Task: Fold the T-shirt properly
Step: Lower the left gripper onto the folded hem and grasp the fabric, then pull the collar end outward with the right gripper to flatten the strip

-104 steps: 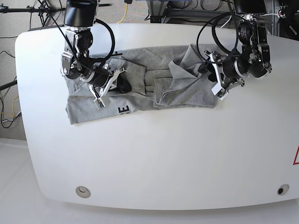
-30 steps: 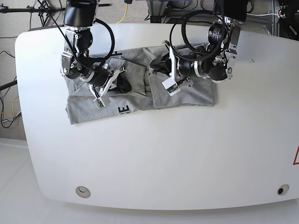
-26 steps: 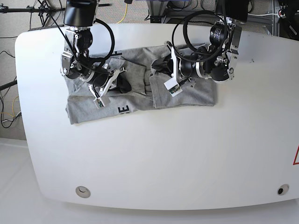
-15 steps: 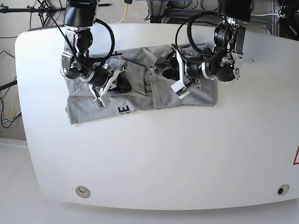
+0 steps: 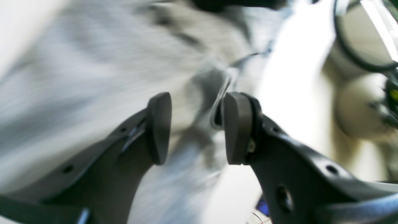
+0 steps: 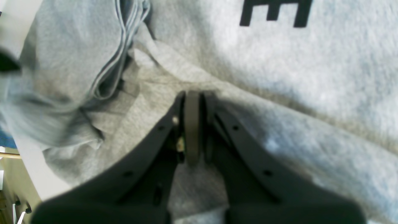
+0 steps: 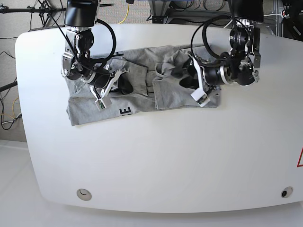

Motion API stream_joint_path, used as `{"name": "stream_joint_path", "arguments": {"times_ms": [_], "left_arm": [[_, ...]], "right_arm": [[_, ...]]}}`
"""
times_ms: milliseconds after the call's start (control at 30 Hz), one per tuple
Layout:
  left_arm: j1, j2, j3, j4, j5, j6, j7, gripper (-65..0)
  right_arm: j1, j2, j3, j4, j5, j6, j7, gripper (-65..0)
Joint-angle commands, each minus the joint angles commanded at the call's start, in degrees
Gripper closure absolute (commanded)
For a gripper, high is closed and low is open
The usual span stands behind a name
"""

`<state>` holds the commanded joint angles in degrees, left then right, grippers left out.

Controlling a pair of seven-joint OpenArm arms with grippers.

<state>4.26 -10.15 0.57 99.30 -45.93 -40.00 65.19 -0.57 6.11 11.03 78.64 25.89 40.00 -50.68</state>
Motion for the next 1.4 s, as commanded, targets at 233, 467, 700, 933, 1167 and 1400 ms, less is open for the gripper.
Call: {"name": "stream_joint_path", "arguments": {"times_ms": [233, 467, 700, 933, 1167, 1400], "left_arm": [[0.18, -1.58, -0.88, -0.18, 0.09, 0.00, -0.53, -26.2], [1.67, -1.76, -0.88, -0.18, 7.12, 0.00, -3.16, -26.2], [3.25, -1.76, 1.32, -2.64, 13.89, 0.00, -5.45, -26.2], [3.25, -1.85, 4.13, -9.32, 17.23, 0.00, -9.32, -26.1], [2.90, -1.93, 6.86, -15.03, 18.64, 0.00, -12.22, -10.0], [2.90, -1.93, 6.95, -15.38, 18.90, 0.00, -12.04, 0.0]], "right_arm": [[0.09, -0.09, 0.00, 0.00, 0.00, 0.00, 0.00, -1.9], [0.18, -0.09, 0.00, 0.00, 0.00, 0.00, 0.00, -1.9], [0.18, -0.09, 0.09, 0.00, 0.00, 0.00, 0.00, -1.9], [0.26, -0.09, 0.26, 0.00, 0.00, 0.00, 0.00, -1.9], [1.05, 0.00, 0.26, 0.09, 0.35, 0.00, 0.00, -1.9], [2.55, 0.00, 0.35, 0.44, 0.44, 0.00, -0.88, -1.9]]}}
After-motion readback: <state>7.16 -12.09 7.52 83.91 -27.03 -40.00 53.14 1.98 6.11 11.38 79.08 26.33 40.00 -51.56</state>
